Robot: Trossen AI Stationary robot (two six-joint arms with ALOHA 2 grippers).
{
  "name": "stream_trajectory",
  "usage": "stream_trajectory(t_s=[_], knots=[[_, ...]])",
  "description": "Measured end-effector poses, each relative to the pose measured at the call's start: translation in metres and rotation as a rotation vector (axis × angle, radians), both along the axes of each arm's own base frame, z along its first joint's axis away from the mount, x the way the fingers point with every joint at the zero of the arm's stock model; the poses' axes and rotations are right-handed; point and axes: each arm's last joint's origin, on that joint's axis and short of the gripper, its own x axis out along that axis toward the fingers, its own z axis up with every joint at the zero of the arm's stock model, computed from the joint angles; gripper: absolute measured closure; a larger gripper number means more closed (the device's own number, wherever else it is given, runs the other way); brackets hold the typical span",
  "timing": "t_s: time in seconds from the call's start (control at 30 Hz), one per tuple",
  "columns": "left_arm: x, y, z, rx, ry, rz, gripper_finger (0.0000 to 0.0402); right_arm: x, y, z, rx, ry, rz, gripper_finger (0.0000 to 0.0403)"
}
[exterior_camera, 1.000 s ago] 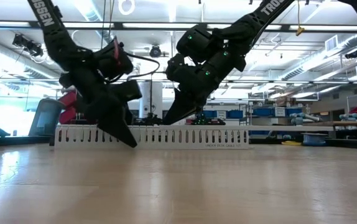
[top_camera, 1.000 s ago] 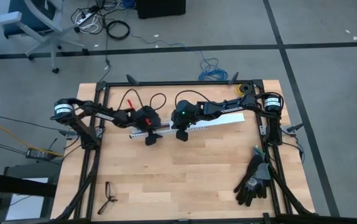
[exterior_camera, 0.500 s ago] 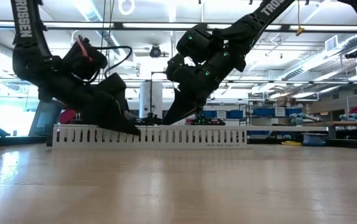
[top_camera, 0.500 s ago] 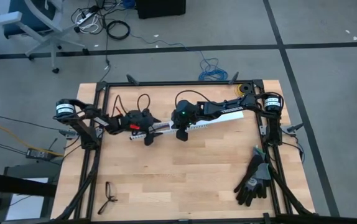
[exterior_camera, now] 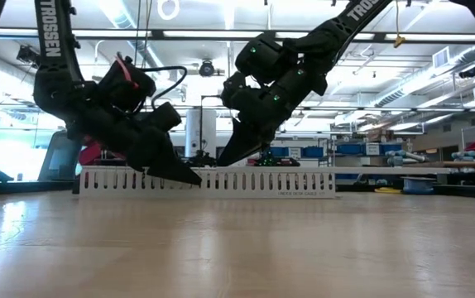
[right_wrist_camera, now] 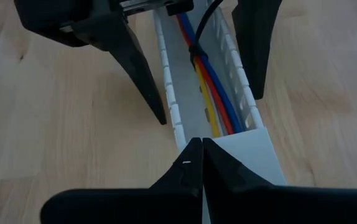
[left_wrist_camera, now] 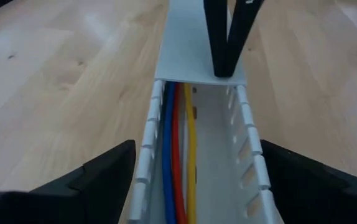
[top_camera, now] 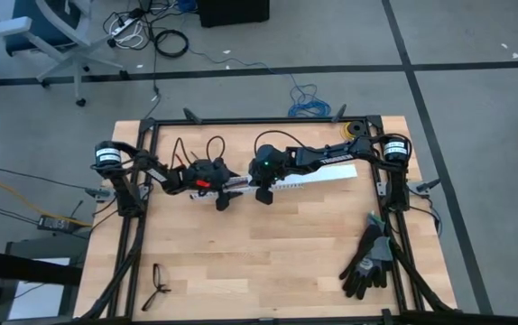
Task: Ziptie cables
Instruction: Close the white cable duct with the white cable duct cover
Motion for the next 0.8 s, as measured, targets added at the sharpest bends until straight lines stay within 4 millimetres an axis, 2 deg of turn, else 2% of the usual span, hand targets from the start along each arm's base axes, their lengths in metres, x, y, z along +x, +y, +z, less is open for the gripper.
stream_trajectory(t_s=[0.2,0.57,0.8], knots=[[0.0,0.0,-0.0001,-0.001,0.001,-0.001,0.0069,0.0,0.0001,0.0,0.002,-0.001,0.002,0.0403],[0.0,-0.0001,-0.0001,0.005,0.002,-0.002,0.013,0.0,0.0003,0.0,0.002,0.0,0.003,0.0403],[-0.0002,0.0002,-0.0005,0.015,0.008,0.013,0.0148,-0.0002,0.0003,0.0001,0.004,0.004,0.003,0.0403]])
